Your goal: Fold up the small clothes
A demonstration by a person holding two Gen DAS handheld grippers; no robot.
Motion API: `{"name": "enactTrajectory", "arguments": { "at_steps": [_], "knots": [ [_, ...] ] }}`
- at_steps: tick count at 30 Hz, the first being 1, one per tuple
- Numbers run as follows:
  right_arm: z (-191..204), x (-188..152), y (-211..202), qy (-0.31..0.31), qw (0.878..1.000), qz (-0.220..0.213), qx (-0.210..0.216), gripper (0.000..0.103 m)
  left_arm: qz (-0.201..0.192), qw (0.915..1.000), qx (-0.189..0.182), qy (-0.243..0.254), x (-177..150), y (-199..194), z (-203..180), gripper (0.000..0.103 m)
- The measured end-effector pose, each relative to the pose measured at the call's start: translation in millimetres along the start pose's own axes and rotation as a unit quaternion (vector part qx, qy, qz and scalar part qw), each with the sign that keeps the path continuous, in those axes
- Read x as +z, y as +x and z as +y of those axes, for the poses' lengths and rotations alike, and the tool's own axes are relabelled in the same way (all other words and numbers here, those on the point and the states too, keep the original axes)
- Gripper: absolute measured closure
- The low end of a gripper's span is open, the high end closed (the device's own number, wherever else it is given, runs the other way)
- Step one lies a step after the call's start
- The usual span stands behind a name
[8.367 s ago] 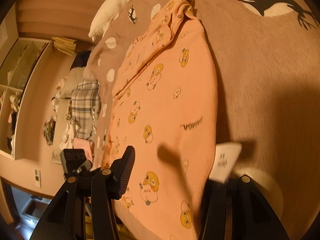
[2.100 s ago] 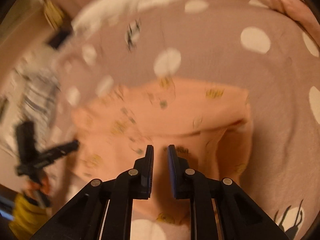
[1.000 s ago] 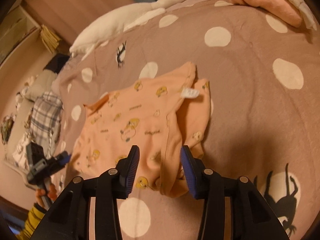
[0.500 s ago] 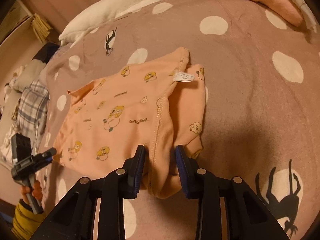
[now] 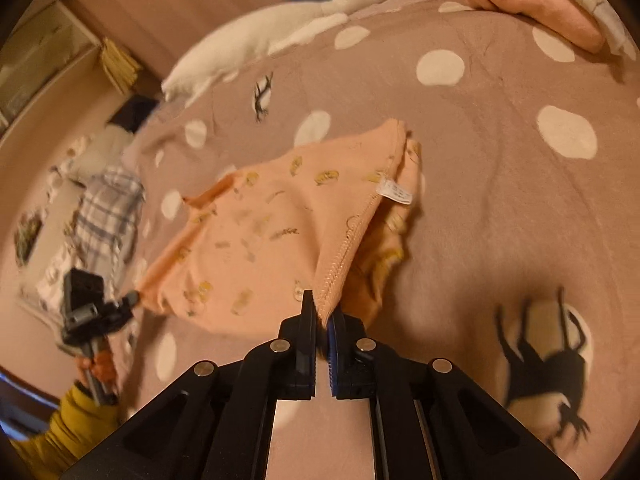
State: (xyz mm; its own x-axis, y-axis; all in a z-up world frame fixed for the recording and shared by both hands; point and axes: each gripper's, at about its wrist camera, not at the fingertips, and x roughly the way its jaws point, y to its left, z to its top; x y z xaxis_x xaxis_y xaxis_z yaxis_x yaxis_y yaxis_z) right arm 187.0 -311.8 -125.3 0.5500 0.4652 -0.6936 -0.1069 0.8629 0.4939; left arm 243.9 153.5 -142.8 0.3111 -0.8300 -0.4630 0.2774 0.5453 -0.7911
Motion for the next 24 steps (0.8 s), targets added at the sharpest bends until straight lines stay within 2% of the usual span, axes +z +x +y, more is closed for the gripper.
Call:
{"name": "enactTrajectory", "arguments": {
  "at_steps": [3, 5, 7, 9, 11, 12, 13, 14, 16, 17, 20, 24],
  "knots": [
    [-12, -7, 13, 0.01, 0.998, 0.029, -0.047, 0.097, 0.011, 0.9998, 0.014, -0.008, -11, -3, 7, 0.102],
    [-19, -5, 18, 0.025, 0.996, 0.037, -0.072, 0.097, 0.021, 0.9981, 0.058, -0.004, -16, -4, 7, 0.102],
    [-19, -3, 13, 0.032, 0.996, 0.026, -0.073, 0.096, 0.029, 0.9951, 0.095, 0.001, -19, -6, 6, 0.101],
    [-7, 2, 0, 0.013, 0.993, -0.005, -0.115, 0.094, 0.025, 0.9923, 0.12, 0.017, -18, -13, -1, 0.101],
    [9, 6, -9, -0.023, 0.987, -0.033, -0.155, 0.094, 0.012, 0.9925, 0.117, 0.033, -13, -21, -12, 0.1],
    [25, 9, -14, -0.054, 0.984, -0.049, -0.164, 0.093, 0.005, 0.9931, 0.11, 0.038, -11, -23, -17, 0.096],
    [31, 12, -15, -0.068, 0.984, -0.054, -0.155, 0.091, -0.001, 0.994, 0.101, 0.042, -10, -25, -22, 0.092],
    [48, 17, -14, -0.093, 0.986, -0.058, -0.125, 0.088, -0.007, 0.9949, 0.09, 0.045, -8, -25, -28, 0.089],
    [68, 26, -5, -0.117, 0.988, -0.054, -0.082, 0.06, -0.013, 0.996, 0.076, 0.045, -5, -19, -33, 0.078],
    [86, 34, 6, -0.134, 0.988, -0.051, -0.052, 0.056, -0.014, 0.9964, 0.07, 0.044, -4, -16, -34, 0.078],
    [129, 58, 40, -0.176, 0.983, -0.045, -0.011, 0.056, -0.014, 0.9962, 0.069, 0.05, -3, -3, -38, 0.078],
    [182, 86, 93, -0.236, 0.971, -0.04, -0.001, 0.056, -0.003, 0.994, 0.083, 0.071, 0, 12, -43, 0.078]
  ]
}}
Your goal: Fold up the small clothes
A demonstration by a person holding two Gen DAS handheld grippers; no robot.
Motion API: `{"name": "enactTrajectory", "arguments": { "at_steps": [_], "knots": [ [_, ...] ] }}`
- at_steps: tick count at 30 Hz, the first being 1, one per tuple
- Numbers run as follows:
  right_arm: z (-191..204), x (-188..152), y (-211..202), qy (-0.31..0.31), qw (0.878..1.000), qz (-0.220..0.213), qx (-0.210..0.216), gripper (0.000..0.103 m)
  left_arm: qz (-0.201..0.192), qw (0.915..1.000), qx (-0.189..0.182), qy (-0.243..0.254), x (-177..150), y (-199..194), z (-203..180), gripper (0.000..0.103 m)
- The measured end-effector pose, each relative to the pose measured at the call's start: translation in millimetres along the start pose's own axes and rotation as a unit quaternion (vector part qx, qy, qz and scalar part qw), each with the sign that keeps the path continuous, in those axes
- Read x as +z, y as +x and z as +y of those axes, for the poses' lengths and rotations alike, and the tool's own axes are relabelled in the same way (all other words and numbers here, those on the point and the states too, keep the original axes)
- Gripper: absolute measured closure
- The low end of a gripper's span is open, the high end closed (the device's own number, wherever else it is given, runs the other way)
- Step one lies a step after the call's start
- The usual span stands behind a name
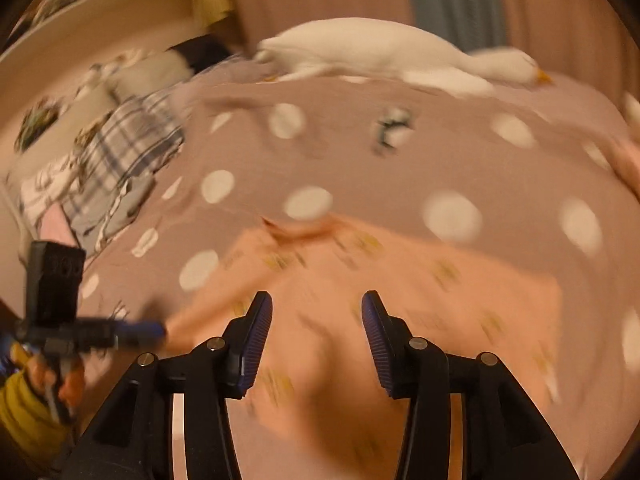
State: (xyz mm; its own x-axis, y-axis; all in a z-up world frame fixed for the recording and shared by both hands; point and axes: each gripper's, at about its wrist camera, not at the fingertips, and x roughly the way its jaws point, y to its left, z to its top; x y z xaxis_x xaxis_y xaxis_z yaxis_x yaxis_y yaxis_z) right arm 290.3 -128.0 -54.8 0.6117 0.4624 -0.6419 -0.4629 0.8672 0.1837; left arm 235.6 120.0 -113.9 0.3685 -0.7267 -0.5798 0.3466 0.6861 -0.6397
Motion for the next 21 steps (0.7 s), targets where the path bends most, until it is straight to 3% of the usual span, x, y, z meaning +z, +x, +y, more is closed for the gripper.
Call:
{"name": "enactTrajectory", "arguments": {
  "at_steps": [3, 9, 12, 14, 16, 21],
  "knots": [
    [24, 27, 44, -0.049, 0.998, 0.025, 0.0, 0.056, 0.009, 0.9999, 0.003, 0.011, 0, 8, 0, 0.078],
    [58, 37, 100, -0.145, 0.986, 0.076, -0.026, 0.056, 0.028, 0.9996, -0.001, 0.006, -1, 19, 13, 0.078],
    [56, 38, 123, -0.172, 0.977, 0.113, -0.059, 0.096, 0.037, 0.9993, 0.0, 0.005, 0, 28, 17, 0.078],
    [55, 38, 130, -0.187, 0.973, 0.121, -0.059, 0.097, 0.04, 0.9992, -0.003, 0.001, -1, 31, 21, 0.078],
    [59, 39, 129, -0.193, 0.973, 0.122, -0.043, 0.099, 0.041, 0.9991, -0.005, -0.003, 0, 34, 24, 0.078],
    [64, 58, 116, -0.18, 0.98, 0.046, -0.077, 0.099, 0.042, 0.9991, -0.003, -0.004, -2, 34, 25, 0.078]
  ]
}}
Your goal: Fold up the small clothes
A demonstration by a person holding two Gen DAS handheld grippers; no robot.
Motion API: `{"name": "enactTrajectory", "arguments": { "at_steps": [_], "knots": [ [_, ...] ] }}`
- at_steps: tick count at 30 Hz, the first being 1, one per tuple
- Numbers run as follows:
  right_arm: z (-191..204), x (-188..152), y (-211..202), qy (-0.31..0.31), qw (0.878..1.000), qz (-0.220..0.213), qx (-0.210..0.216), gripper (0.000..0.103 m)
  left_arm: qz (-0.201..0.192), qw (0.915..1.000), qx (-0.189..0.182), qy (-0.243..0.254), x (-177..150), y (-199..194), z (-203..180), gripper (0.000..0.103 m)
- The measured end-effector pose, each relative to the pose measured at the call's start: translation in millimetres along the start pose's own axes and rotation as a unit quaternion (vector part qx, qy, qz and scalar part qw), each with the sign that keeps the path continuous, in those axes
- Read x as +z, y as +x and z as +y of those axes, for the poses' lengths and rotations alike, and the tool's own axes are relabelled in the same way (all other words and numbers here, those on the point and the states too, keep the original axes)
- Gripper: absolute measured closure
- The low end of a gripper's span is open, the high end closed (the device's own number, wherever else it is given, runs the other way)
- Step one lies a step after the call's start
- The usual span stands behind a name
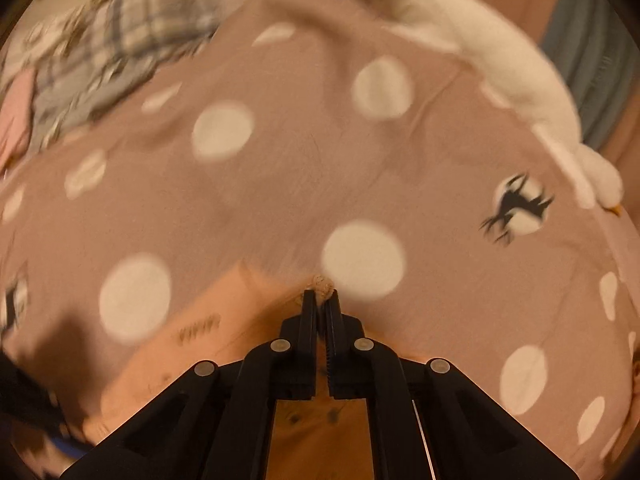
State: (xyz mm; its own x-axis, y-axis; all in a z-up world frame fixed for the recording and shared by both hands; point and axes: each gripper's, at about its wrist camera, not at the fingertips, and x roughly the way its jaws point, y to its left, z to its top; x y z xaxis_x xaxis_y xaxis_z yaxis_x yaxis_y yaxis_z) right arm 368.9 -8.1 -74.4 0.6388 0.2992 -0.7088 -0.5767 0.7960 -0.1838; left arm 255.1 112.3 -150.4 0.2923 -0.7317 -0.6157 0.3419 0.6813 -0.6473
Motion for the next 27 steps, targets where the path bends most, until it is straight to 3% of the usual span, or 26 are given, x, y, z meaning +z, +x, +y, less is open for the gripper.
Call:
{"name": "enactTrajectory", "arguments": {
  "at_steps": [3, 6, 9, 11, 14, 22, 25, 27],
  "knots": [
    [-2, 4, 9, 0.017, 1.0, 0.008, 0.0, 0.096, 0.003, 1.0, 0.006, -0.003, 1, 0, -1, 0.078],
    [-6, 3, 19, 0.039, 0.998, 0.039, -0.009, 0.074, 0.004, 0.9999, 0.01, -0.007, 2, 1, -4, 0.076],
    [-28, -8, -7, 0.121, 0.992, 0.0, 0.033, 0.072, -0.001, 0.9999, 0.009, -0.005, 3, 1, -12, 0.07],
    [-43, -20, -23, 0.169, 0.984, -0.017, 0.056, 0.064, -0.005, 1.0, 0.005, 0.0, 4, 0, -18, 0.07],
    [-65, -54, -47, 0.223, 0.971, -0.015, 0.085, 0.064, -0.012, 0.9998, 0.011, 0.008, 5, 1, -24, 0.07],
    [-103, -161, -96, 0.284, 0.956, 0.033, 0.064, 0.064, 0.001, 0.999, 0.044, -0.003, 4, 15, -22, 0.07],
    [-123, -202, -100, 0.341, 0.937, 0.052, 0.057, 0.064, 0.007, 0.9987, 0.05, -0.006, 0, 13, -18, 0.07],
    [-136, -232, -106, 0.393, 0.915, 0.031, 0.084, 0.067, 0.001, 0.9987, 0.05, -0.011, -2, 6, -17, 0.07]
  ]
}}
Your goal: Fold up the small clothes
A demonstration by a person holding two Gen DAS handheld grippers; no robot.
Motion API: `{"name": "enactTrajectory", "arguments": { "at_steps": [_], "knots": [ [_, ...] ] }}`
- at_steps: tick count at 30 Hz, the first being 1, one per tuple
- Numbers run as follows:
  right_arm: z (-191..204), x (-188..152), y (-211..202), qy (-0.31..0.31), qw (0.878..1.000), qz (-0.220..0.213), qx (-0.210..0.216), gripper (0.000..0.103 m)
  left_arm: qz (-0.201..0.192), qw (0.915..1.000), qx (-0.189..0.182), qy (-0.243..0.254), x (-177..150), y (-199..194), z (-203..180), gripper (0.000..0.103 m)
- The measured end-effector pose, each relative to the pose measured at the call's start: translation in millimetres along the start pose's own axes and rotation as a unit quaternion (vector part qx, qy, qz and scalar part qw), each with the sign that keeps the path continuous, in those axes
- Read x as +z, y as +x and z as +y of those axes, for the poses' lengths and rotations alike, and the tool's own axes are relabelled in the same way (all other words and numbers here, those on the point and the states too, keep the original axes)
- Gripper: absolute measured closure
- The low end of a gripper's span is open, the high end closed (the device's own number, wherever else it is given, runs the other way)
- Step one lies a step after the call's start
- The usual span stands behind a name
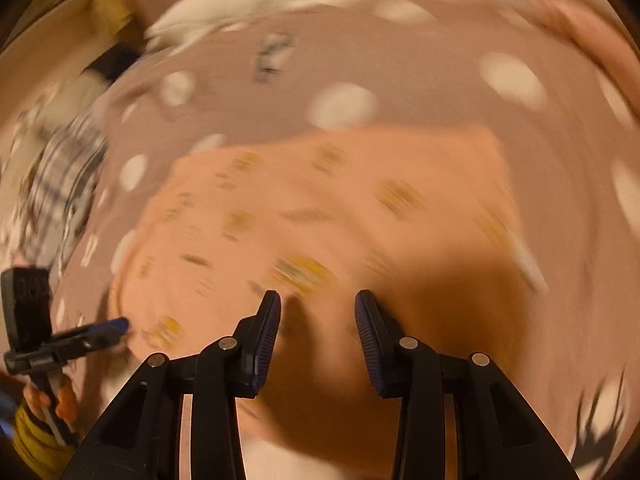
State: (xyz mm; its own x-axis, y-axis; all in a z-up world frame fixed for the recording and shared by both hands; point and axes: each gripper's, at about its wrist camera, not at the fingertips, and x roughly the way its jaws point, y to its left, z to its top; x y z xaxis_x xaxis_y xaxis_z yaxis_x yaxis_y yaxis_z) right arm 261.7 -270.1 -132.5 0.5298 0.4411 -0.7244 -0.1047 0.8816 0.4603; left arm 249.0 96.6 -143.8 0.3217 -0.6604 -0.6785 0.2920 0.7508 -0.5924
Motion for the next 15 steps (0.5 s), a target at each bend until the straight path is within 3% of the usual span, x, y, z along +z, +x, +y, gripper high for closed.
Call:
{"name": "enactTrajectory", "arguments": {
  "at_steps": [2, 6, 12, 15],
  "knots": [
    [-12, -3, -10, 0.041, 0.999, -0.011, 0.029, 0.067, -0.017, 0.9998, -0.004, -0.007, -4, -16, 0, 0.069],
    [-8, -2, -26, 0.053, 0.998, -0.031, 0.031, 0.063, -0.062, 0.997, 0.0, -0.046, -1, -43, 15, 0.046],
    [26, -1, -19, 0.02, 0.997, -0.033, 0.067, 0.062, -0.064, 0.9916, -0.024, -0.11, 13, -31, 41, 0.047],
    [41, 2, 0, 0.009, 0.996, -0.017, 0.085, 0.062, -0.055, 0.9907, -0.04, -0.118, 19, -18, 44, 0.047]
  ]
}}
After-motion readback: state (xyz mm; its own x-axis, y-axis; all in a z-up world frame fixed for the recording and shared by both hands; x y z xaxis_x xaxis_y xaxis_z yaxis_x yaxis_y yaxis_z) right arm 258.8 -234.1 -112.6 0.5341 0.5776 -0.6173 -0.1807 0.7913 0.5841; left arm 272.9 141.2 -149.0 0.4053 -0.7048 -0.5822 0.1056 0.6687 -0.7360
